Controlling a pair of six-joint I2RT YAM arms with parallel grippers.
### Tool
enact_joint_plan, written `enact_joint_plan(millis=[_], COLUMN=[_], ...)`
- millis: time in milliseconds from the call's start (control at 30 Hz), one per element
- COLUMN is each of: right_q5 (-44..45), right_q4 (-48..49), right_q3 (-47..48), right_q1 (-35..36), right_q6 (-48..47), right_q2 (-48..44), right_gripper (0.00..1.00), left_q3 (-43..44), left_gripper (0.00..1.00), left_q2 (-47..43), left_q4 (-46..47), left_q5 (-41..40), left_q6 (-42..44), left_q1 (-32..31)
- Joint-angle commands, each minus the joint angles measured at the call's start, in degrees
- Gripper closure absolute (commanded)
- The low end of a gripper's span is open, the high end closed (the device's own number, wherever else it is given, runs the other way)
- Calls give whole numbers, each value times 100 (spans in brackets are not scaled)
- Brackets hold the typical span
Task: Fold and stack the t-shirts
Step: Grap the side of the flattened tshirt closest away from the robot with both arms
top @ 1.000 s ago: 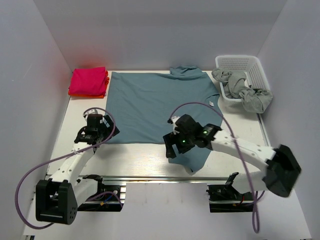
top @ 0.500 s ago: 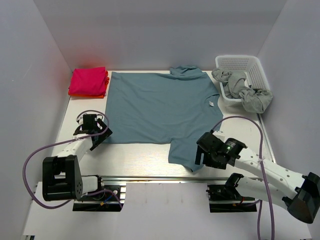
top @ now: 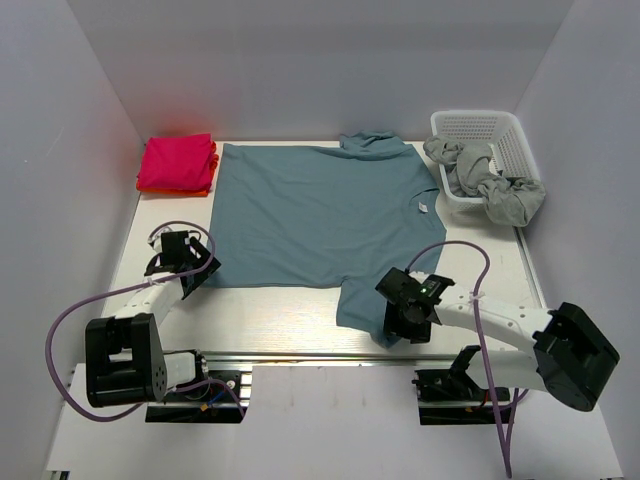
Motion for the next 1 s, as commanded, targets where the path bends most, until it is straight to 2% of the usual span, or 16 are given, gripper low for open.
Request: enact_joint_plan(millis=[0, 33, 100, 233, 267, 333, 400, 500, 567, 600, 667, 700, 733, 967], right_q5=[-223, -319, -346, -363, -372, -364, -320, -223, -249, -267, -328, -355, -381, -346], right_q4=[428, 481, 463, 437, 437, 315, 218, -46, 15, 33, 156, 173, 156, 288], right_q3=[-300, -371, -363, -389, -363, -328, -206, -135, -135, -91, -3, 76, 129, 358], right_q1=[-84, -84, -102, -216, -216, -286, -330, -383, -436, -445, -471, -462, -471, -480], right_q6=[29, -32, -24, -24, -50, -129, -156, -200, -252, -313, -575, -604, -665, -850], right_q2=[173, 199, 209, 129, 147, 95, 129, -64, -196, -213, -187, -143, -117, -344], right_gripper=[38, 49, 54, 73, 82, 87, 98, 100, 100, 100, 100, 100, 100, 100], left_q3=[-113, -113, -113, -113, -113, -165, -165, -165, -165, -296, -367, -368, -368, -315], left_gripper=[10, 12, 16, 20, 23, 28, 37, 41, 49, 64, 82, 96, 100, 100], left_q2=[-80, -80, -80, -80, -80, -80, -80, -80, -80, -150, -229, -299, -300, -941], left_q4=[77, 77, 77, 77, 137, 216, 217, 217, 217, 217, 217, 165, 112, -99], left_q5=[200, 200, 200, 200, 252, 419, 420, 550, 621, 622, 674, 735, 736, 1016], left_q6=[4, 4, 4, 65, 65, 144, 145, 197, 197, 249, 250, 250, 250, 145], left_q1=[93, 94, 94, 94, 94, 147, 147, 147, 147, 147, 147, 147, 147, 147])
